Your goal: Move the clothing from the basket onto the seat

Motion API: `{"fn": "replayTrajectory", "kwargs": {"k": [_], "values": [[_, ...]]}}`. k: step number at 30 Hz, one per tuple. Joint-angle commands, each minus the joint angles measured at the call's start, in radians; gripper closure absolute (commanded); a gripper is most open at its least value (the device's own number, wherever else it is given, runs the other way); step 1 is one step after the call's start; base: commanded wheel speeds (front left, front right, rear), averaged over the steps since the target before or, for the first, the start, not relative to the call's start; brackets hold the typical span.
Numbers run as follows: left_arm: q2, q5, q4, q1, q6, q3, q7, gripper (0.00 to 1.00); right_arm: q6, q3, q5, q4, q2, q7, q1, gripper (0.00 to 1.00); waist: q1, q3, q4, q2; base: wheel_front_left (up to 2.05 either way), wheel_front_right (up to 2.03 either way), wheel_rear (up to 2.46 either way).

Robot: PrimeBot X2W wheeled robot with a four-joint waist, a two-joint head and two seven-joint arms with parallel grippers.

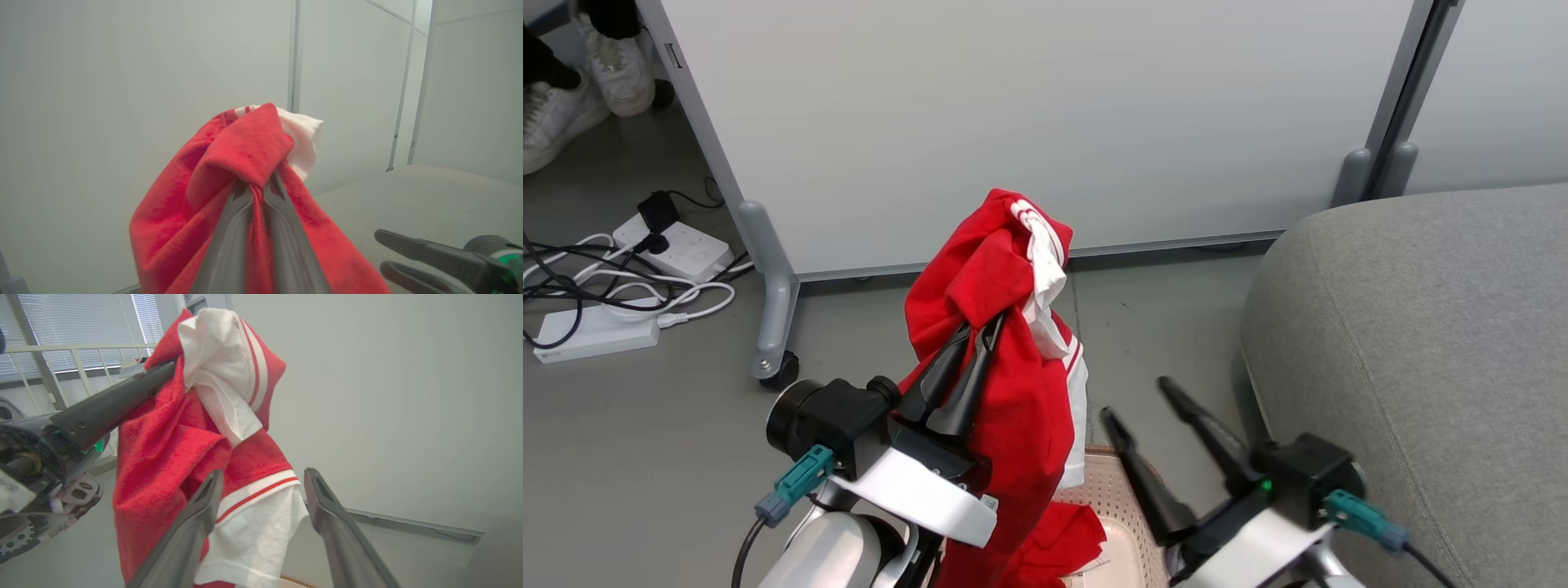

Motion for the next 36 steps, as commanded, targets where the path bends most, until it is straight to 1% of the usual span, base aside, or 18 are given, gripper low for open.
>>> {"fn": "replayTrajectory", "kwargs": {"k": [1,5,9,17,18,19,20,21,26,29,30,31,32,36], "values": [[0.005,0.003,-0.002,-0.014,0.006,0.001,-0.002,1.0,0.002,0.022,0.013,0.0,-0.006,0.002,-0.017,0.0,0.0,0.001,0.004,-0.0001,0.0,0.0,0.0],[0.006,0.005,0.001,-0.017,0.006,-0.006,0.002,1.0,0.002,0.131,0.072,0.01,-0.006,0.005,-0.055,0.0,0.0,0.004,0.015,-0.0001,0.0,0.0,0.0],[0.005,0.005,0.002,-0.021,0.007,-0.011,0.001,1.0,0.002,0.205,0.119,0.035,-0.007,0.008,-0.09,0.0,0.0,0.008,0.023,-0.0001,0.0,0.0,0.0],[0.002,0.002,0.001,-0.023,0.005,-0.022,-0.002,1.0,0.002,0.306,0.197,0.151,-0.011,0.013,-0.174,0.0,0.0,0.012,0.03,-0.0001,0.0,0.0,0.0],[0.001,0.001,0.002,-0.024,0.005,-0.024,-0.002,1.0,0.002,0.314,0.205,0.163,-0.01,0.008,-0.184,0.5,0.0,0.012,0.031,-0.0001,0.0,0.0,0.0],[0.001,0.001,0.003,-0.024,0.004,-0.026,-0.003,1.0,0.002,0.322,0.214,0.174,-0.009,0.004,-0.194,0.6,0.0,0.013,0.031,-0.0001,0.0,0.0,0.0],[0.0,0.0,0.004,-0.025,0.003,-0.027,-0.003,1.0,0.002,0.33,0.224,0.183,-0.008,0.001,-0.203,0.78,0.0,0.013,0.031,-0.0001,0.0,0.0,0.0],[0.0,-0.001,0.005,-0.025,0.003,-0.028,-0.004,1.0,0.002,0.336,0.231,0.193,-0.008,-0.004,-0.212,1.0,0.0,0.013,0.031,-0.0001,0.0,0.0,0.0],[-0.002,-0.006,0.008,-0.027,-0.001,-0.035,-0.005,1.0,0.002,0.357,0.265,0.226,-0.012,-0.022,-0.246,1.0,0.0,0.014,0.033,-0.0001,0.0,0.0,0.0],[0.0,-0.004,0.01,-0.029,0.006,-0.037,-0.002,1.0,0.002,0.359,0.276,0.239,-0.02,-0.032,-0.257,1.0,0.0,0.014,0.033,-0.0001,0.0,0.0,0.0],[0.0,-0.003,0.012,-0.029,0.008,-0.037,0.0,0.95,0.002,0.357,0.279,0.243,-0.024,-0.035,-0.259,1.0,0.0,0.014,0.034,-0.0001,0.0,0.0,0.0],[0.0,-0.002,0.012,-0.027,0.012,-0.036,0.0,0.55,0.002,0.35,0.278,0.247,-0.027,-0.041,-0.262,1.0,0.0,0.013,0.033,-0.0001,0.0,0.0,0.0],[0.0,-0.001,0.012,-0.027,0.016,-0.036,-0.001,0.0,0.002,0.344,0.276,0.251,-0.028,-0.046,-0.263,1.0,0.0,0.013,0.033,-0.0001,0.0,0.0,0.0],[0.012,0.043,0.005,-0.036,0.033,-0.051,-0.007,0.0,0.002,0.296,0.251,0.267,-0.037,-0.07,-0.265,1.0,0.0,0.015,0.032,-0.0001,0.0,0.0,0.0]]}}
